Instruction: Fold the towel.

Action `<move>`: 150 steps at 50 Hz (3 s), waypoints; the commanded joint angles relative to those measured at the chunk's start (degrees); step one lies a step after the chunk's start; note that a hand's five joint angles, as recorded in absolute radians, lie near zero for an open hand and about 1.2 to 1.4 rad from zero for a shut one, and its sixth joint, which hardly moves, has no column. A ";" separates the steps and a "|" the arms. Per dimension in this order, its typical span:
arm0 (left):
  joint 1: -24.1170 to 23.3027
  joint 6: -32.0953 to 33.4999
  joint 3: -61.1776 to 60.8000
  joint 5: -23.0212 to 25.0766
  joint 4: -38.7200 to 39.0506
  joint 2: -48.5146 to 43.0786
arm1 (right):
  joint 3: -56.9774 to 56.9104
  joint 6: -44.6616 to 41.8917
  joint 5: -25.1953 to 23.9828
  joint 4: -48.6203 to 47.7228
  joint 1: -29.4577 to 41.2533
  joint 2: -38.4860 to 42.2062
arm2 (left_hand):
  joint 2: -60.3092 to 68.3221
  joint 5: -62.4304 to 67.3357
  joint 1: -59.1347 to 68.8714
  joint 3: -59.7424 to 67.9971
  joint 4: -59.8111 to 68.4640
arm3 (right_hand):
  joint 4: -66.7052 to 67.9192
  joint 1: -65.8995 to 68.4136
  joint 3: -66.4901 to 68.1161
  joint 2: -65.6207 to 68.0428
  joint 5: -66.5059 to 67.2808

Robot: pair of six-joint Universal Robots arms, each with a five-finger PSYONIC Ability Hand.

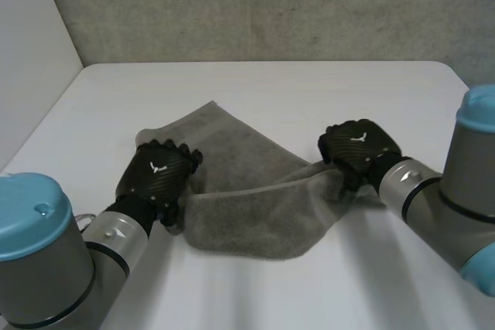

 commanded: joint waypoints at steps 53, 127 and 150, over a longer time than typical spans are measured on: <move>21.08 8.67 1.99 16.43 1.89 -9.48 | 2.95 5.94 8.47 -10.91 -5.04 -1.23 | -5.65 -12.85 -4.58 -4.12 -4.65 | 53.82 53.75 53.54 53.22 55.55; 17.92 8.41 19.13 15.99 3.82 -27.32 | 5.16 7.88 7.59 -14.62 -7.16 8.79 | 6.97 -0.23 8.04 8.49 7.97 | 53.82 53.75 53.54 53.22 55.55; 17.65 8.67 18.08 16.25 -0.49 -25.48 | 4.90 6.04 7.59 -14.71 -6.90 10.02 | 6.29 -0.90 7.37 7.82 7.30 | 53.82 53.75 53.54 53.22 55.55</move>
